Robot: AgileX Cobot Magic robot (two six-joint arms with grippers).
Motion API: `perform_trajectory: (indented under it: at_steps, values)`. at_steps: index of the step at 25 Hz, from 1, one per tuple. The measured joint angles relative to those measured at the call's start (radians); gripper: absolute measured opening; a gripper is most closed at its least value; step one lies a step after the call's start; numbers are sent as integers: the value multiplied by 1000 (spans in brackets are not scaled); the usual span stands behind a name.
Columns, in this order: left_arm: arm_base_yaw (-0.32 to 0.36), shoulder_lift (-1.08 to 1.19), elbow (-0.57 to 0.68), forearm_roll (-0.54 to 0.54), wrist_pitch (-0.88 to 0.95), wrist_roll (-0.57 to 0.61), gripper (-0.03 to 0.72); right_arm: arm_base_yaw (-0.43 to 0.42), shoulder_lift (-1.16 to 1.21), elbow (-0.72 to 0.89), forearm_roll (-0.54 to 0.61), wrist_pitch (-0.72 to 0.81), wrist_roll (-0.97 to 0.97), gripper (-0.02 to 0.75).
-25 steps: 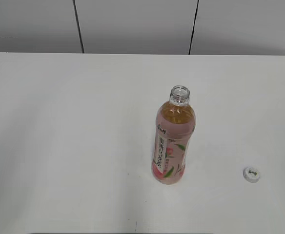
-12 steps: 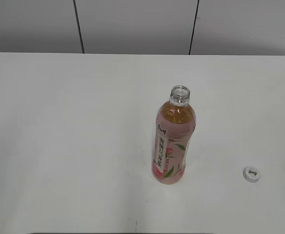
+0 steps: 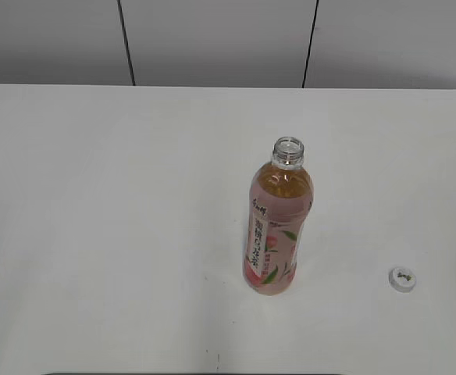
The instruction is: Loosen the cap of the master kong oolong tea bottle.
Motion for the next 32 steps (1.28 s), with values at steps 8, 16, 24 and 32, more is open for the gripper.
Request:
perform_trajectory:
  at_steps: [8,16,24,32]
  values:
    - [0,-1,0,0,4,1,469,0,-1,0,-1,-1,0,491]
    - [224,-1,0,0,4,1,469,0,-1,0,-1,-1,0,491]
    - [308,-1,0,0,4,1,469,0,-1,0,-1,-1,0,491]
    - [308,-1,0,-5,4,1,469,0,-1,0,-1,-1,0,491]
